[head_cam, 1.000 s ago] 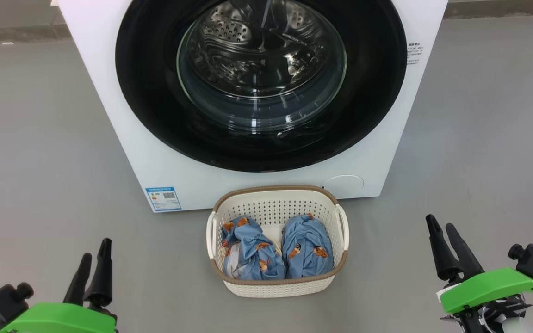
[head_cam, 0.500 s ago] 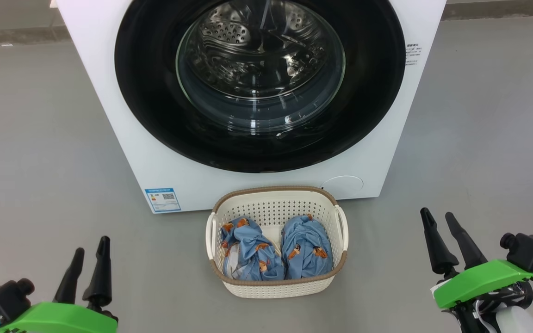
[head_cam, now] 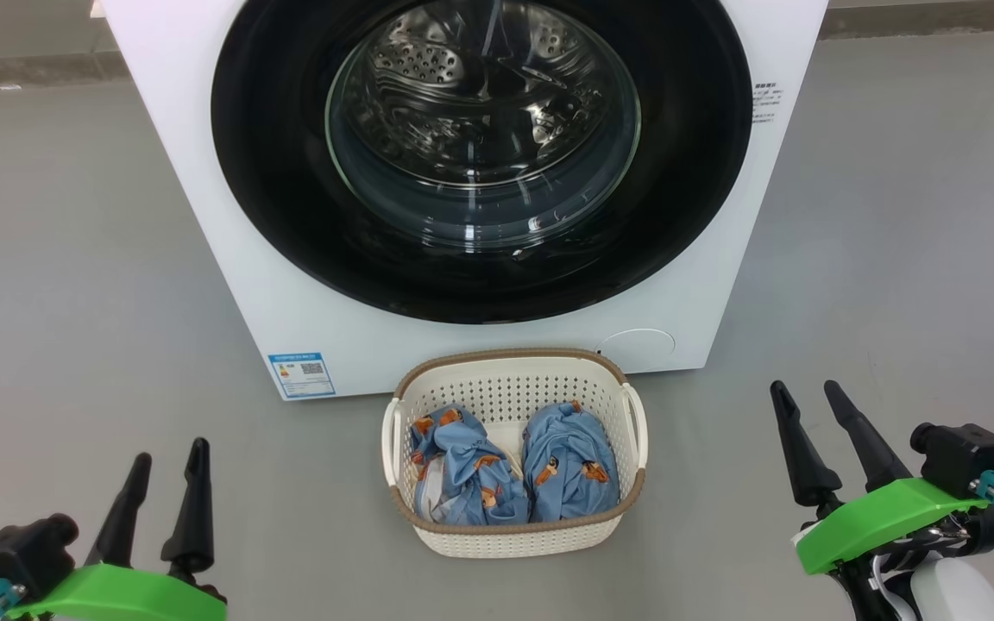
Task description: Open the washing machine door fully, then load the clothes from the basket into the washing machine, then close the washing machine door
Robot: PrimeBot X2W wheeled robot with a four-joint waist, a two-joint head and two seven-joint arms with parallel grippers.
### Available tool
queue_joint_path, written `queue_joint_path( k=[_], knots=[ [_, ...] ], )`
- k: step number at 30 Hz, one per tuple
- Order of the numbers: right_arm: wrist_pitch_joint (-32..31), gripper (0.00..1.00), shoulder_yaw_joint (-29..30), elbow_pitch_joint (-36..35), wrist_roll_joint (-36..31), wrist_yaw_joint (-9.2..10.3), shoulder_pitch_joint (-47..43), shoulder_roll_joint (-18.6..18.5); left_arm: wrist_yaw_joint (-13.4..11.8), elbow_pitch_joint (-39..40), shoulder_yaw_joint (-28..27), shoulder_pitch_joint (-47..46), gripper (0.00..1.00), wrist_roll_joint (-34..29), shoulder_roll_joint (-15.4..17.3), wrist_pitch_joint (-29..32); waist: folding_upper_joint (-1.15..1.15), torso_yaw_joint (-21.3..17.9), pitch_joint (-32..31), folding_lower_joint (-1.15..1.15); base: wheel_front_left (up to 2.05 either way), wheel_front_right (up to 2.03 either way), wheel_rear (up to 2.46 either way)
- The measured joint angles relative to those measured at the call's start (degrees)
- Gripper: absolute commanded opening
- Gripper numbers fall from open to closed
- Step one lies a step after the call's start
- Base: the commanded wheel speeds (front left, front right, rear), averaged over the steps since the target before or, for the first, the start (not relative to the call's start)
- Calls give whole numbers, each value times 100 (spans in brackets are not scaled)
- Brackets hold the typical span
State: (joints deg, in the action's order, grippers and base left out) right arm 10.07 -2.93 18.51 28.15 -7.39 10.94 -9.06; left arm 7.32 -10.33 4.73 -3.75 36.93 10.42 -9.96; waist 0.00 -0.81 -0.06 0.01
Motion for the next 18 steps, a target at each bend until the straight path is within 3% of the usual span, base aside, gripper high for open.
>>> queue_joint_path(
  k=[18],
  knots=[
    [267,100,-134,225,-1098,0,209,-104,1,-86,-71,-7,100,-1121,92,-287,0,18,-8,0,0,0,0]
  ],
)
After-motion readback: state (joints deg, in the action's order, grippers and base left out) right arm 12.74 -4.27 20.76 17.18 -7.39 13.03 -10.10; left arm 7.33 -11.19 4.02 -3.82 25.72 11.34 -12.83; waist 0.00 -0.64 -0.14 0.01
